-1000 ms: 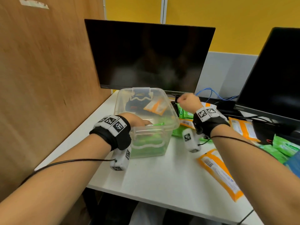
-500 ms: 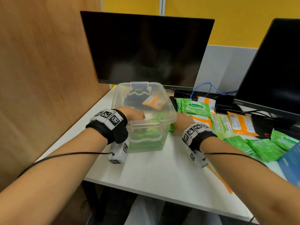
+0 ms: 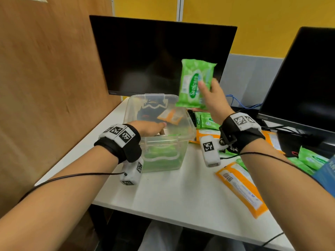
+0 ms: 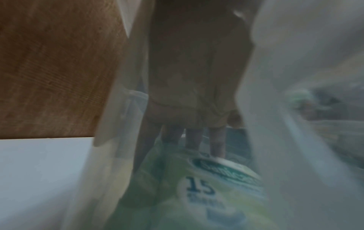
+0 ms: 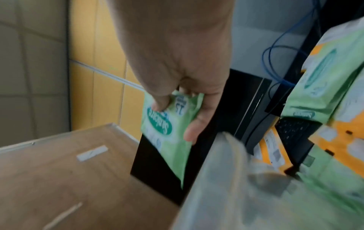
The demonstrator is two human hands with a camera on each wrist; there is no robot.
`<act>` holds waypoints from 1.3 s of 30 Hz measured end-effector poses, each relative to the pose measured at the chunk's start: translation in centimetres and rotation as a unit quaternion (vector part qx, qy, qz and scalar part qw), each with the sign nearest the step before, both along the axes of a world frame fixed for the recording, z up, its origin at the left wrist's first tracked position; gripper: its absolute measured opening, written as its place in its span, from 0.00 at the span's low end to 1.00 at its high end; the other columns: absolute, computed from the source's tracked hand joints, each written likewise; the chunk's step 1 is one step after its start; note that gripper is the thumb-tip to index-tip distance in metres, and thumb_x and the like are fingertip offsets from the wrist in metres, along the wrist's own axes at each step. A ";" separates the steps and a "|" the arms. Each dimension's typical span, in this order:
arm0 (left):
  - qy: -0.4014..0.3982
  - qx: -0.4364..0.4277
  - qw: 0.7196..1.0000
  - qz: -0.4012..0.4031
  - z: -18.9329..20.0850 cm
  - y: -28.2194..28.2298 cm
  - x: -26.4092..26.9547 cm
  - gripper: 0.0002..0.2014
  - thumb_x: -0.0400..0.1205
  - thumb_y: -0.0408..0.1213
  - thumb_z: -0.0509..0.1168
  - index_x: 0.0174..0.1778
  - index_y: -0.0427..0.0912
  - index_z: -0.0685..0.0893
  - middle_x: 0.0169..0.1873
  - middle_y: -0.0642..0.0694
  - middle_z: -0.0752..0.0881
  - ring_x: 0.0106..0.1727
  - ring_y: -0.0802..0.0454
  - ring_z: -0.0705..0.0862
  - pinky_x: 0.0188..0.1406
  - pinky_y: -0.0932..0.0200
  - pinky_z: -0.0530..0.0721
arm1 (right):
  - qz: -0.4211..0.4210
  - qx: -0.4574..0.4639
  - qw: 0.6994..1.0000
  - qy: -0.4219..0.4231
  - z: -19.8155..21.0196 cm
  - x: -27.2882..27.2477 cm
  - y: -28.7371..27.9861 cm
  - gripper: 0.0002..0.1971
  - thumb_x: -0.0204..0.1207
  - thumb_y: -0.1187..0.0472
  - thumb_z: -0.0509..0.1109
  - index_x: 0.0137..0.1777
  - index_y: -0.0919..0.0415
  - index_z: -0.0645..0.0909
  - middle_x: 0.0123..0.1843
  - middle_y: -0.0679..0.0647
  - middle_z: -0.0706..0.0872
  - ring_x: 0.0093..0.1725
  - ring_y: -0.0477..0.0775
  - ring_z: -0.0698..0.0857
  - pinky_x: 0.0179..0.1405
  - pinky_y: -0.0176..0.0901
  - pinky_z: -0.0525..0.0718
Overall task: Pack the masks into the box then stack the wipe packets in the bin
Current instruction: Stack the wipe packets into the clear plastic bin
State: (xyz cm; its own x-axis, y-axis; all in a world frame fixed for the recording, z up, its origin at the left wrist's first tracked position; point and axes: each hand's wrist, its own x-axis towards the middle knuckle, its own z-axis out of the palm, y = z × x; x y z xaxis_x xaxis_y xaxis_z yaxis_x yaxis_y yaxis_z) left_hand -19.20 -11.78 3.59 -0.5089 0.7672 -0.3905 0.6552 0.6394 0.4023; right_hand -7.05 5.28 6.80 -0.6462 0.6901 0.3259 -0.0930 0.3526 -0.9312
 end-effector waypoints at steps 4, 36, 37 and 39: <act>-0.047 0.056 0.996 0.050 0.3 0.1 0.4 0.25 0.90 0.45 0.40 0.72 0.38 0.75 0.73 0.40 0.73 0.72 0.44 0.72 0.73 0.54 0.65 | 0.092 0.092 0.985 -0.117 -0.9 -1.4 -3.1 0.12 0.84 0.54 0.62 0.65 0.56 0.74 0.54 0.53 0.86 0.47 0.53 0.88 0.39 0.51 0.89; 0.068 -0.077 0.991 -0.085 0.4 -0.2 0.0 0.32 0.84 0.59 0.53 0.82 0.50 0.61 0.81 0.48 0.64 0.81 0.47 0.62 0.80 0.48 0.59 | -0.021 0.068 0.991 -0.113 -3.8 -0.7 0.7 0.14 0.75 0.74 0.60 0.42 0.55 0.83 0.46 0.54 0.90 0.46 0.48 0.87 0.50 0.45 0.84; 0.067 -0.071 0.991 -0.086 0.4 -0.2 0.0 0.29 0.84 0.58 0.54 0.81 0.51 0.62 0.80 0.48 0.66 0.79 0.47 0.64 0.78 0.49 0.60 | -0.034 0.079 0.983 -0.161 -3.8 -0.7 1.1 0.14 0.76 0.73 0.60 0.41 0.54 0.81 0.46 0.56 0.88 0.45 0.52 0.87 0.47 0.47 0.86; 0.071 -0.067 0.992 -0.086 0.5 -0.2 0.3 0.27 0.85 0.57 0.54 0.80 0.52 0.64 0.79 0.49 0.67 0.79 0.47 0.65 0.77 0.49 0.61 | -0.011 0.089 0.948 -0.307 -3.9 -0.6 1.3 0.09 0.79 0.70 0.61 0.46 0.57 0.80 0.45 0.56 0.85 0.44 0.55 0.87 0.41 0.47 0.89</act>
State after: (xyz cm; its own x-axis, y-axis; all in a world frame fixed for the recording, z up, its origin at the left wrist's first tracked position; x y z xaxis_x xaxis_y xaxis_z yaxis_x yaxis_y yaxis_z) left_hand -18.94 -11.94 4.05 -0.4320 0.7936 -0.4285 0.8030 0.5547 0.2179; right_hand -7.64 6.55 2.93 -0.7377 0.6752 0.0054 0.4559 0.5040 -0.7336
